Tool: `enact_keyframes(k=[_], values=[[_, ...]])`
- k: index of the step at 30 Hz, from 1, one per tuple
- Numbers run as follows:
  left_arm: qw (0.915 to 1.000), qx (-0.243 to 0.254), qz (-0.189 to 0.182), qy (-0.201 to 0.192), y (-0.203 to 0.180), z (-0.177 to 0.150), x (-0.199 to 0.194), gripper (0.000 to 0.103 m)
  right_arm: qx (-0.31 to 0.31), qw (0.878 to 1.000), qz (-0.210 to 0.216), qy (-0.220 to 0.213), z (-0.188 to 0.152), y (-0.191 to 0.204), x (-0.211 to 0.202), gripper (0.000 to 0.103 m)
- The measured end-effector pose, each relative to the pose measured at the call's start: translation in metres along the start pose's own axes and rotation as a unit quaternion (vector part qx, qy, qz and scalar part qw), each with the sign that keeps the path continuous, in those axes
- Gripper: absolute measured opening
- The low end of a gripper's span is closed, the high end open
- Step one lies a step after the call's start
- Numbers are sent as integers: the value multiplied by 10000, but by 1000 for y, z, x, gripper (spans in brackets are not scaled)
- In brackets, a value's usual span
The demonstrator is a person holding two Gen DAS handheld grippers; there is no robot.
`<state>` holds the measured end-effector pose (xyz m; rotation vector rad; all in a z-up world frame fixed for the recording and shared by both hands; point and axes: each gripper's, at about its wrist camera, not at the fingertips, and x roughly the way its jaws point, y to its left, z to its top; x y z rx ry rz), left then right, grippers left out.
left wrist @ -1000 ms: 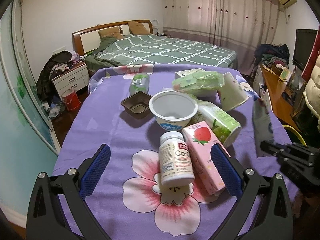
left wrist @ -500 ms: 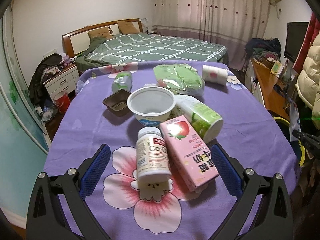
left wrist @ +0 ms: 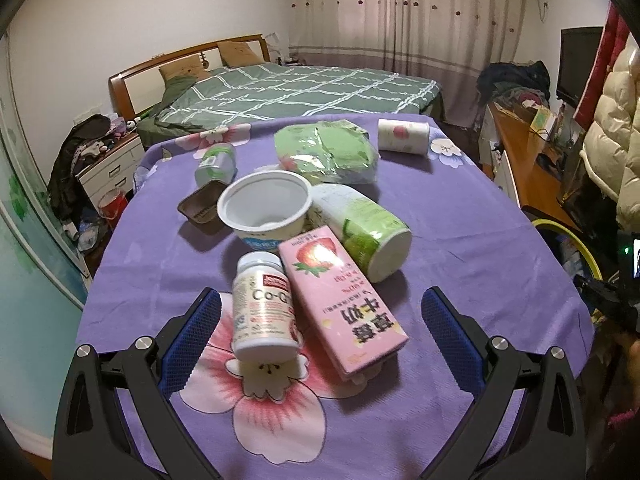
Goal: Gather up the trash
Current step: 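Carry the carton with the right tool over the yellow bin and release, then reach the left tool to the pink strawberry milk carton and grasp it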
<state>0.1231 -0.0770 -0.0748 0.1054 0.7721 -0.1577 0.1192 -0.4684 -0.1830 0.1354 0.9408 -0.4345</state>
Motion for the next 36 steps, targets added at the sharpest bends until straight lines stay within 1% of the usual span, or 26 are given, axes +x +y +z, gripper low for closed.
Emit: enact_keyframes(k=[4,8,16,23,28,31,33,35,36], values=[[9999,-16,-15,115,-5,-4,2,99,21,9999,19,-134,-3,2,-11,24],[9997,-63,-28,220,-8,-10,5,99,35,9998,80,-189,-3,1,-16,25],[9990,-138,-66,420,-18,-18,19,99,107,9995,203,-198,-5,0,-16,25],[9981,-221,55,566,-24,-23,35,97,145,9993,306,-180,-8,0,-13,27],[9966,-354,76,743,-24,-24,51,79,152,9992,341,-157,-9,1,-12,30],[9961,-371,94,789,-27,-24,57,73,166,9991,363,-146,-9,1,-10,30],[9959,-375,192,797,-27,-24,63,71,171,9990,378,-144,-9,1,-10,31],[9954,-440,225,826,-26,-25,68,66,160,9990,393,-142,-10,2,-9,31],[9951,-483,211,842,-25,-25,70,61,158,9990,404,-139,-10,3,-9,31]])
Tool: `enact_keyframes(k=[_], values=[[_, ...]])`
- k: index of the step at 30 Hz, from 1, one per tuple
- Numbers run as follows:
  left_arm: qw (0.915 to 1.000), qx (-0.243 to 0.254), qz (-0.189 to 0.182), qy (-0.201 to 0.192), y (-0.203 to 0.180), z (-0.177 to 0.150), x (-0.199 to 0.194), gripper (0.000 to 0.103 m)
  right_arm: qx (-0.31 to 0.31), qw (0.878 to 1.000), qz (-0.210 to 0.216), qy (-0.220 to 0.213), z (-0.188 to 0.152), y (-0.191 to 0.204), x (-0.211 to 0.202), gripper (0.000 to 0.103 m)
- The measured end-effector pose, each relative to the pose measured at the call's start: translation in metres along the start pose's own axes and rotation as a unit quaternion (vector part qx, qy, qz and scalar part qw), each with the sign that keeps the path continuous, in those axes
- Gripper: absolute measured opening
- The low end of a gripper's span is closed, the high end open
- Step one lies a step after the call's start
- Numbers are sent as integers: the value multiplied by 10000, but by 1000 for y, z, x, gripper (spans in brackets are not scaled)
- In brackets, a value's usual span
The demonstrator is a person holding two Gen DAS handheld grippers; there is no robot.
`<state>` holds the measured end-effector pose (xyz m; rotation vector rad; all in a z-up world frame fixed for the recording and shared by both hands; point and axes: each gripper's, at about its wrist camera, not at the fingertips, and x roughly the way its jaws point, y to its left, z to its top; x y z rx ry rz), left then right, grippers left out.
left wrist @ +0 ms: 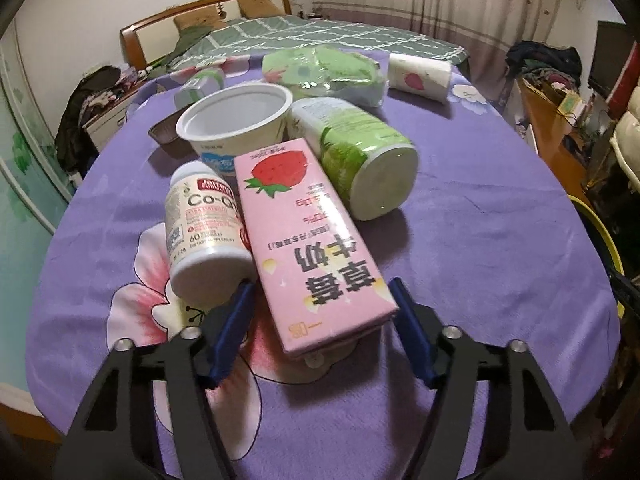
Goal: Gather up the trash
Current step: 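Reach the left tool to the pink strawberry milk carton and grasp it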
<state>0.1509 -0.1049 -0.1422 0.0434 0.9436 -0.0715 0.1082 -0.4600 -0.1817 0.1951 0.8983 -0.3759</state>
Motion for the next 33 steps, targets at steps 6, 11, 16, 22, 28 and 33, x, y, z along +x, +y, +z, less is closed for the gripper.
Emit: enact_keyframes(k=[6,11,16,22,28,33], values=[[9997,43,47,-218,6,-3,-6,55,24,10000,37,-26,-1,0,-1,31],[9989,233,102,-400,8,-11,-28,54,23,10000,58,-71,-1,0,-4,31],[9964,402,75,-740,10,-19,-59,52,28,9999,76,-126,-2,1,-8,31],[9935,526,-222,-988,2,-20,-84,51,41,9997,108,-217,-3,0,-16,31],[9905,705,-450,-1091,-14,-19,-97,51,118,9994,98,-296,-4,-7,-24,31],[9877,847,-694,-1113,-32,-14,-103,51,214,9991,110,-335,-7,-16,-27,31]])
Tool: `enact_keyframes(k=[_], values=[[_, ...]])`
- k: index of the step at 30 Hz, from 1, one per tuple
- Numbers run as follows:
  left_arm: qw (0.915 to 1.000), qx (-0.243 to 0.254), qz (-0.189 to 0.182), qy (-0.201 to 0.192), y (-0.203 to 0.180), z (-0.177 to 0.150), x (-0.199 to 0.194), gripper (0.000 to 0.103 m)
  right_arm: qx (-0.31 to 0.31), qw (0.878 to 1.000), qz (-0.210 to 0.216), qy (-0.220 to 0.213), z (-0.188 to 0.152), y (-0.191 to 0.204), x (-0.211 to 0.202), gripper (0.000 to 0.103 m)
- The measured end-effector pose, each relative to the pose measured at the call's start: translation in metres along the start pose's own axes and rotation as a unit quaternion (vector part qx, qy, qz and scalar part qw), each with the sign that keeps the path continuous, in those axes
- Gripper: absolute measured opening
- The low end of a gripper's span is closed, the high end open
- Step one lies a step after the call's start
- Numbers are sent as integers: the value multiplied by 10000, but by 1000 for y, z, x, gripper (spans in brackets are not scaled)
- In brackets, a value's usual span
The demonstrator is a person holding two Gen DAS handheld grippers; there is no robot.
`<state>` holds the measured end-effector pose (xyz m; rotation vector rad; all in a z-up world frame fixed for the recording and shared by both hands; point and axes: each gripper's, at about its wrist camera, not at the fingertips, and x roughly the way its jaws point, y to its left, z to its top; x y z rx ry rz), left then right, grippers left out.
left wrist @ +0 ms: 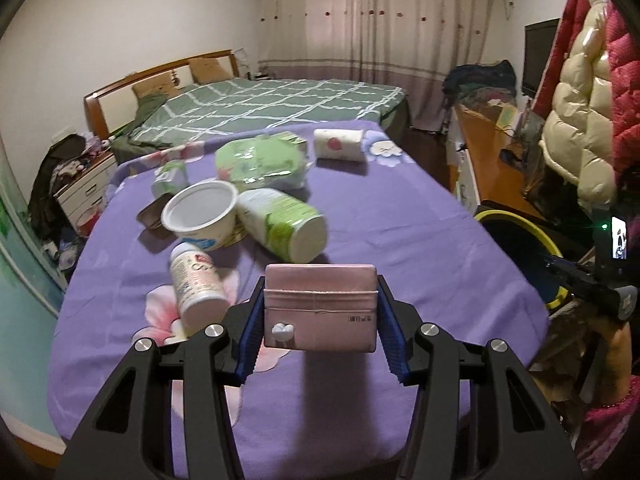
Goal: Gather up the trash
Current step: 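Carry the pink carton with the left tool over the bin and release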
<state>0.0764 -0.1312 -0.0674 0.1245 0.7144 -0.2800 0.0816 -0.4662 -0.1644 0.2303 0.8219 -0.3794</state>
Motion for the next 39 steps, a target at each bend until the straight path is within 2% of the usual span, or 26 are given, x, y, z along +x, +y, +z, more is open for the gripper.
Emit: enact_keyframes(k=[9,17,23,28,33,35,36,37,39], values=[[9979,399,-494,-111,-47,28,6,51,273,9996,-57,-108,1,-26,-8,31],[9878,867,-1276,-208,-117,62,16,51,486,9984,-159,-245,3,-49,-16,31],[9754,1128,-1883,182,-176,70,48,51,680,9969,-265,-279,2,-70,-18,31],[9694,1245,-2062,476,-215,70,82,51,782,9961,-314,-253,1,-80,-16,31],[9676,1312,-2046,677,-239,65,114,51,835,9958,-317,-216,1,-83,-12,34],[9676,1283,-2039,762,-240,63,123,59,858,9956,-322,-215,1,-83,-12,39],[9679,1250,-2030,791,-241,62,127,75,855,9956,-331,-213,1,-84,-12,39],[9686,1221,-2024,772,-240,61,128,80,857,9955,-332,-212,1,-84,-12,39],[9691,1194,-2027,736,-236,61,126,80,857,9955,-338,-207,1,-84,-11,40]])
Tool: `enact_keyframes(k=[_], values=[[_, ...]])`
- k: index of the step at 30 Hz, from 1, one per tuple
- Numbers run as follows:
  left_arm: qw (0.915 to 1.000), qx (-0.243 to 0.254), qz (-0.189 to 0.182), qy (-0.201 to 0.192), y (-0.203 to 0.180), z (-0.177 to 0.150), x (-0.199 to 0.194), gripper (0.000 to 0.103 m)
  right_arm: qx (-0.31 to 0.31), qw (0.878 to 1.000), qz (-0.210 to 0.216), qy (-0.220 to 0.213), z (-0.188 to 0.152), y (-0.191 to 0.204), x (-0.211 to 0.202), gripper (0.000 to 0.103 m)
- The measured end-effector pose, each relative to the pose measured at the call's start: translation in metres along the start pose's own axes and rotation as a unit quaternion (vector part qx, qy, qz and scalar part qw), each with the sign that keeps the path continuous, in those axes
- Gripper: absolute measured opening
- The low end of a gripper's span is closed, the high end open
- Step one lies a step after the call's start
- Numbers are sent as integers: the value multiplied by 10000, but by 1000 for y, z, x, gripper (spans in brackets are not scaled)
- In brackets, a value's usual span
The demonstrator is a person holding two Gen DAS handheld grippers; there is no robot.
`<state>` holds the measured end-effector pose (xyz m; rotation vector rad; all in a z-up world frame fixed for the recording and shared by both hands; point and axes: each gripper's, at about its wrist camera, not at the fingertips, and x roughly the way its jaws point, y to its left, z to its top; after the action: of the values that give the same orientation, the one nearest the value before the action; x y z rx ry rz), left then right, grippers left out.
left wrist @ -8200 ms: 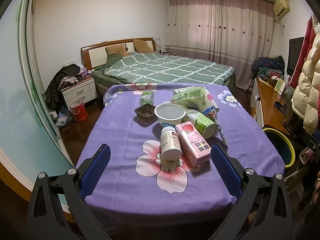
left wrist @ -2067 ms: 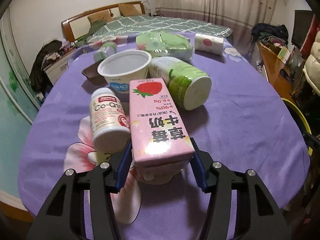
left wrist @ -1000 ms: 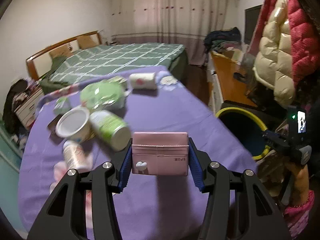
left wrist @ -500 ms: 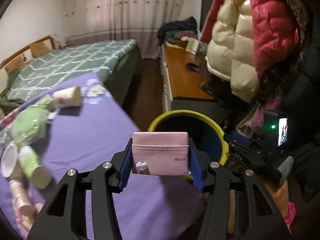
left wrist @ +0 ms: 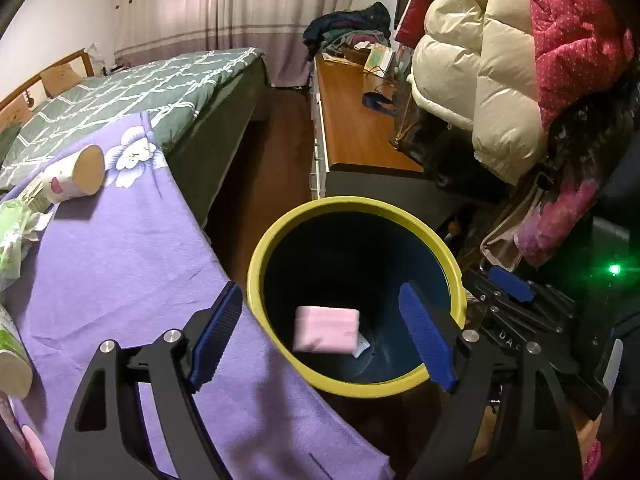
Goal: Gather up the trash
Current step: 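Carry the pink carton with the left tool over the bin and release, then move the right tool back to the table and grasp the green plastic bag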
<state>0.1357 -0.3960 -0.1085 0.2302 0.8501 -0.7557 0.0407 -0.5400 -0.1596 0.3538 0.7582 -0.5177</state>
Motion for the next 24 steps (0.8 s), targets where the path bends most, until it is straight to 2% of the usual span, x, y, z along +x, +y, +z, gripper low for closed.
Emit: enact_keyframes(k=[6,11,17,24], values=[[9994,-253,-54,-245,31,-2,-45,83,-132,9999,71,26,-1,10,2,40],[9959,-431,449,-653,72,-7,-92,86,-367,9991,200,56,-1,35,2,40],[9829,-954,1197,-1028,143,-24,-142,89,-812,9956,466,50,5,87,-2,40],[9573,-1640,2018,-1264,236,-53,-183,91,-1378,9869,839,-47,13,162,-14,40]])
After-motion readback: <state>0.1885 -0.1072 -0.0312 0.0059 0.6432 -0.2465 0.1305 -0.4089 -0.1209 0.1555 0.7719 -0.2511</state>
